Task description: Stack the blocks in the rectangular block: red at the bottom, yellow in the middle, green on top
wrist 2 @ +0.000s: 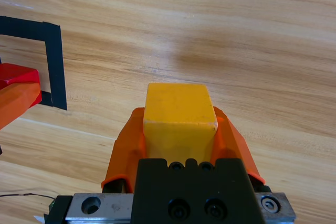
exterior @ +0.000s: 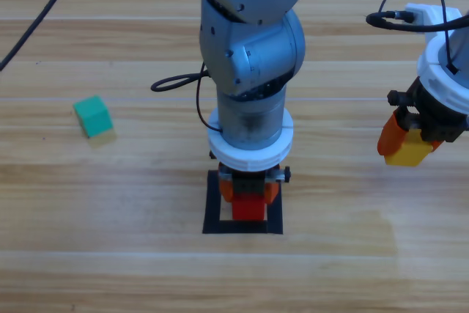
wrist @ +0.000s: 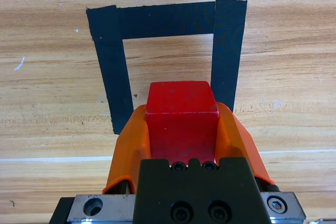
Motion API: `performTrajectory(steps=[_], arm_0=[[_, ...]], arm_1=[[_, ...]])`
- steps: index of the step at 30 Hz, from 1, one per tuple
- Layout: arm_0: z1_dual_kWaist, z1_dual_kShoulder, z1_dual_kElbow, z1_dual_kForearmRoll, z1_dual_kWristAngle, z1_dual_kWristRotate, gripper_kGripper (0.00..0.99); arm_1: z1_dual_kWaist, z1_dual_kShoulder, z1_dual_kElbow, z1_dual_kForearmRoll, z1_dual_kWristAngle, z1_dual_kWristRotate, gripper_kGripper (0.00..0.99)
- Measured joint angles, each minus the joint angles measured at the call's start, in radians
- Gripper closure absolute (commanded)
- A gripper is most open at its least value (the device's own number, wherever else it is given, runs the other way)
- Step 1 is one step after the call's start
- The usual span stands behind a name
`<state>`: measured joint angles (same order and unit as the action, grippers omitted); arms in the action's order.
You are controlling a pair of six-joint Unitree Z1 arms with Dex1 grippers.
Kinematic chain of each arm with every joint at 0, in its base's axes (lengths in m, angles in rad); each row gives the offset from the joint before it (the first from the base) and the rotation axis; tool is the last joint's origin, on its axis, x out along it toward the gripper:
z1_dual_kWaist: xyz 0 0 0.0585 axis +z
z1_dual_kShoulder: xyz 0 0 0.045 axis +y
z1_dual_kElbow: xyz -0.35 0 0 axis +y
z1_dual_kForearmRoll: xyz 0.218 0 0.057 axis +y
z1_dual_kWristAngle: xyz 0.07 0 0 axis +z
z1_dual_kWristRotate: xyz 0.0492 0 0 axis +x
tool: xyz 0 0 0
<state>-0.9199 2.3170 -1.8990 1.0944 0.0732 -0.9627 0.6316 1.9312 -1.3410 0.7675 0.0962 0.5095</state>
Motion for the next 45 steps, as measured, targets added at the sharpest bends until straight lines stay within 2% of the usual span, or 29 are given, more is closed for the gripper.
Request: performTrajectory(steps=[45], arm_0=[[0.013,0.023,0.000,-0.001,0.002,0.010,0.970]], arm_1=[[0.000,0.001,0.000,0.000,0.000,-0.003,0.990]])
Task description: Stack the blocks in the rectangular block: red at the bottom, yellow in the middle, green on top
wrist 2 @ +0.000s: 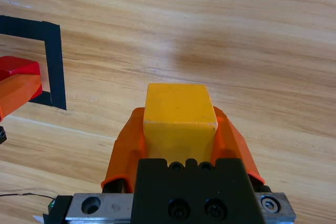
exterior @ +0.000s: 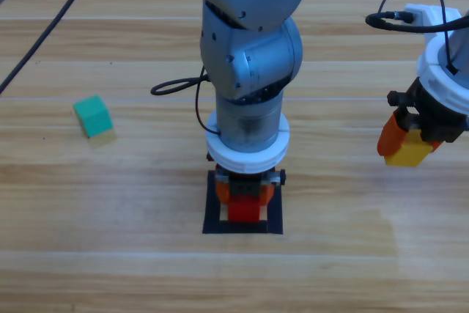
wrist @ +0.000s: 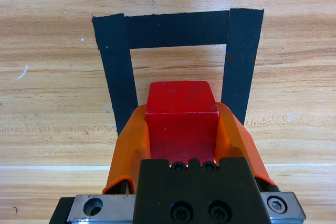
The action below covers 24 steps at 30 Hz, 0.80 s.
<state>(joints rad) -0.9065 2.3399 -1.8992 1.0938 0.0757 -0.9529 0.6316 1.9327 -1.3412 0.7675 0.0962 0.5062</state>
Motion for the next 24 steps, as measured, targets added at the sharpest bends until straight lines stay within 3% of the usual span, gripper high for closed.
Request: performTrajectory(steps=[24], arm_0=[[0.000,0.002,-0.001,-0.013,0.004,-0.013,0.967]], arm_1=[[0.000,0.000,0.000,0.000,0.000,0.000,0.990]])
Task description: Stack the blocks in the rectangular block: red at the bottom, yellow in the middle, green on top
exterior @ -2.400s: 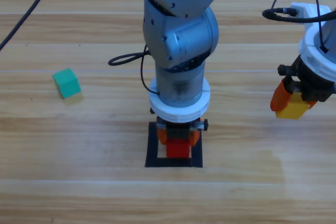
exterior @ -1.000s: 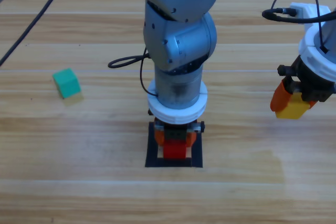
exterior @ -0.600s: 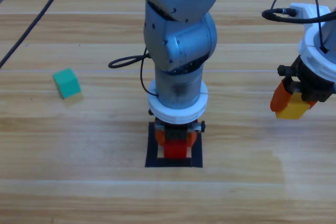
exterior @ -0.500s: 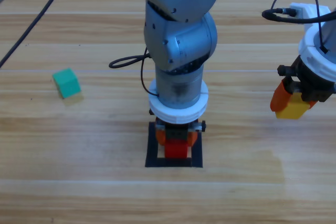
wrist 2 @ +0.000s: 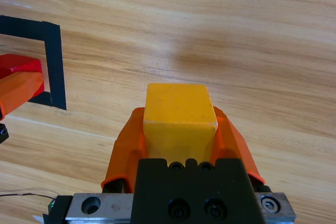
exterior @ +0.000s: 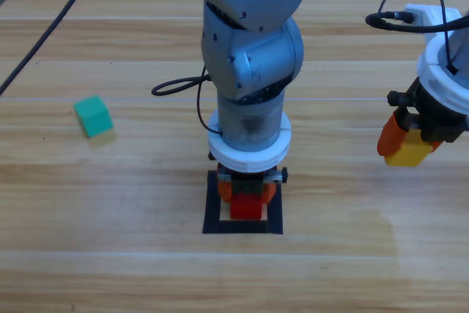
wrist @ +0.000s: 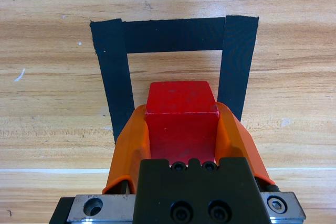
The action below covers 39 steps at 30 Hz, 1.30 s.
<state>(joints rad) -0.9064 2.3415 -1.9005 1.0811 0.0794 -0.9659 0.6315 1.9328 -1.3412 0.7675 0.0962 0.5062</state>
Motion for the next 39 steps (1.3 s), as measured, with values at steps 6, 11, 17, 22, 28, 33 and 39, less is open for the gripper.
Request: performTrajectory(steps=[6,11,17,22,28,33,39], arm_0=[[0.000,0.000,0.000,0.000,0.006,-0.010,0.967],[0.000,0.000,0.000,0.000,0.006,-0.024,0.961],[0.000,0.000,0.002,0.000,0.006,-0.046,0.387],[0.000,0.000,0.002,0.000,0.008,-0.086,0.000],[0.000,0.000,0.004,0.000,0.010,-0.093,0.000],[0.000,-0.006,0.007,0.000,0.019,-0.097,0.000],[-0.001,-0.028,-0.257,0.221,0.073,-0.039,0.000]], arm_1=[[0.000,0.000,0.000,0.000,0.000,0.000,0.990],[0.000,0.000,0.000,0.000,0.000,0.000,0.990],[0.000,0.000,0.000,0.000,0.000,0.000,0.990],[0.000,0.000,0.000,0.000,0.000,0.000,0.990],[0.000,0.000,0.000,0.000,0.000,0.000,0.990],[0.000,0.000,-0.008,0.001,0.000,0.001,0.990],[0.000,0.000,-0.029,0.028,-0.002,0.023,0.990]])
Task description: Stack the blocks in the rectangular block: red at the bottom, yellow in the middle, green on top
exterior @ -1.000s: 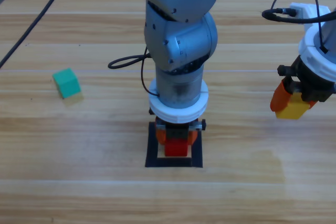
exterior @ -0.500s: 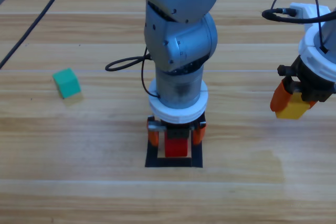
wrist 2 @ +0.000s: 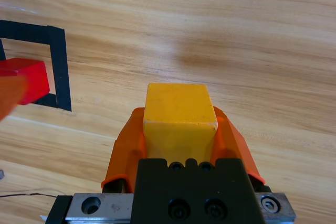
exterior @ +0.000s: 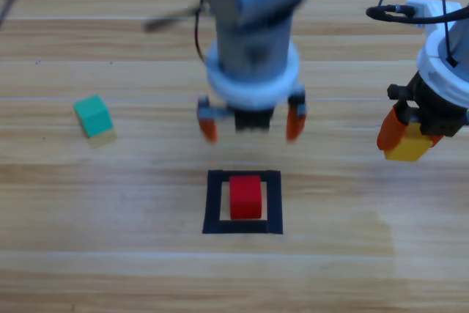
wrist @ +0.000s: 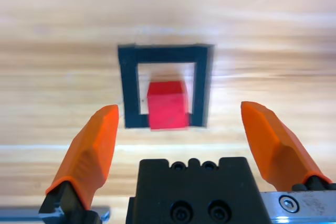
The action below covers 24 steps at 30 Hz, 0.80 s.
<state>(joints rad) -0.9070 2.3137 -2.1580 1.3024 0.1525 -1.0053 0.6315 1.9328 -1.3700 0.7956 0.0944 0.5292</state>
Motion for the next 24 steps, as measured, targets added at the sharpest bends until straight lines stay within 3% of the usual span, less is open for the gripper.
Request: performTrajectory(steps=[2,5,8,10,11,14,17,24], arm_0=[[0.003,-0.047,-0.115,0.051,0.020,0.049,0.000],[0.040,-0.188,-0.137,0.085,0.021,0.142,0.000],[0.195,-0.374,-0.027,0.102,0.002,0.309,0.000],[0.314,-0.441,0.047,0.107,-0.010,0.404,0.000],[0.407,-0.472,0.094,0.107,-0.015,0.488,0.000],[0.538,-0.487,0.154,0.107,-0.017,0.605,0.000],[0.610,-0.480,0.176,0.105,-0.017,0.639,0.000],[0.634,-0.345,0.149,0.105,-0.045,0.639,0.000]], arm_1=[[0.000,0.000,-0.017,0.020,-0.001,0.004,0.990],[0.000,0.000,-0.044,0.052,-0.016,0.018,0.990],[0.014,0.011,-0.160,0.188,-0.031,0.052,0.990],[0.055,0.028,-0.298,0.312,-0.078,0.070,0.990],[0.095,0.067,-0.451,0.438,-0.112,0.103,0.990],[0.161,0.172,-0.681,0.586,-0.110,0.108,0.990],[0.206,0.317,-0.769,0.628,-0.040,0.108,0.990],[0.231,0.455,-0.881,0.632,-0.009,0.148,0.990]])
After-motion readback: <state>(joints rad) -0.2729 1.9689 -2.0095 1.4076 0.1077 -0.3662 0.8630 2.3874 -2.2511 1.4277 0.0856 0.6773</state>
